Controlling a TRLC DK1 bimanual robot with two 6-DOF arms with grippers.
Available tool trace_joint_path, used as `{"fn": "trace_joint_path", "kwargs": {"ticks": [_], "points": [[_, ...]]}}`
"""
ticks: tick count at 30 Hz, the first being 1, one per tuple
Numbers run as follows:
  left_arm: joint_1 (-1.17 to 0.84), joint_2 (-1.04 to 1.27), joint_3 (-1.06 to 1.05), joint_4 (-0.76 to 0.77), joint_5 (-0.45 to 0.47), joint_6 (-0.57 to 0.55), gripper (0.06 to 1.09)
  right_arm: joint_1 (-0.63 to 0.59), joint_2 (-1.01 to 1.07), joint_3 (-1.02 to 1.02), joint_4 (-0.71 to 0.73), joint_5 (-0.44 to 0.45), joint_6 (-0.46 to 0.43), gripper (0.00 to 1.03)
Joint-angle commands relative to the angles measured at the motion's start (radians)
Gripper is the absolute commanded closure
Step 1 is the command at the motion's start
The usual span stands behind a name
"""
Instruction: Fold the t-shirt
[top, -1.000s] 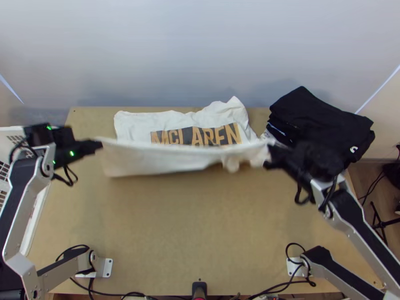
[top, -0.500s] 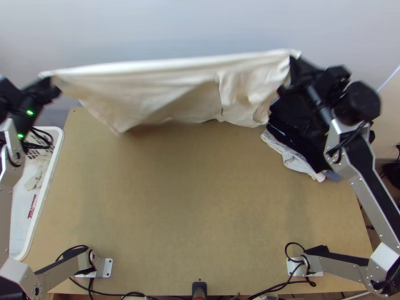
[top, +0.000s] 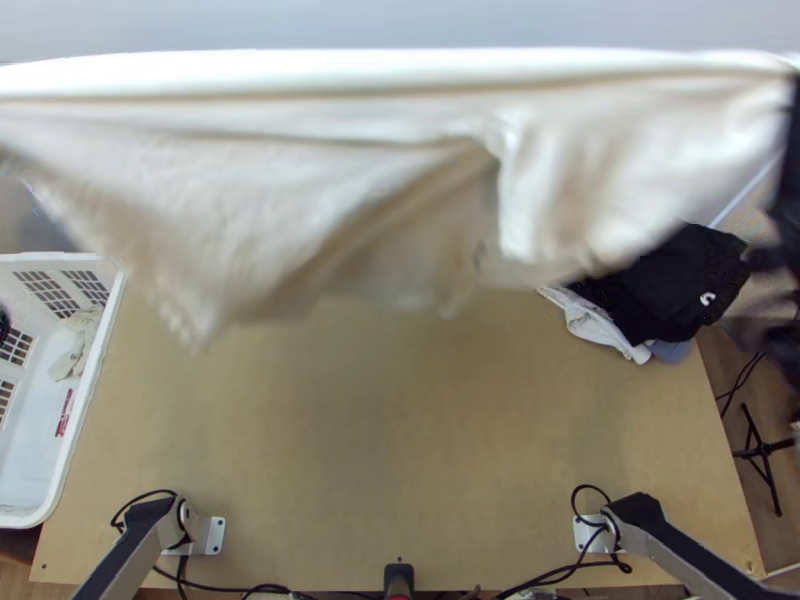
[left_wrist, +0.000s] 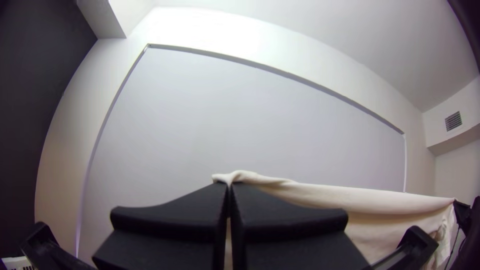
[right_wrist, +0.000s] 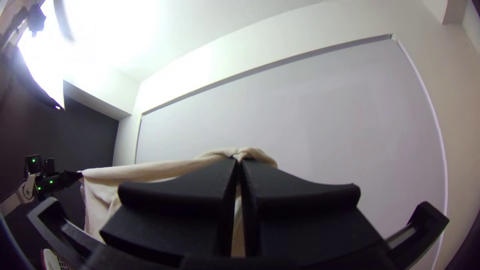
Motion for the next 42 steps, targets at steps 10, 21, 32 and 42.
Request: {"fn": "trace_joint_path", "kwargs": {"ticks": [10, 21, 32, 42], "points": [[-0.039, -0.230, -0.196, -0.375, -0.011, -0.057, 1.05, 0.013, -0.261, -0.114, -0.355, 0.000, 0.100, 1.00], [-0.089, -0.374, -1.063, -0.374, 0.114, -0.066, 1.05, 0.085, -0.328, -0.916, -0.163, -0.041, 0.243, 1.00], [-0.122, 0.114, -1.049, -0.010, 0.144, -0.042, 1.05, 0.079, 0.123, -1.046, 0.227, -0.078, 0.243, 1.00], [-0.109, 0.586, -0.759, 0.102, 0.115, -0.040, 1.05, -0.012, 0.531, -0.825, 0.283, -0.079, 0.292, 1.00]]}}
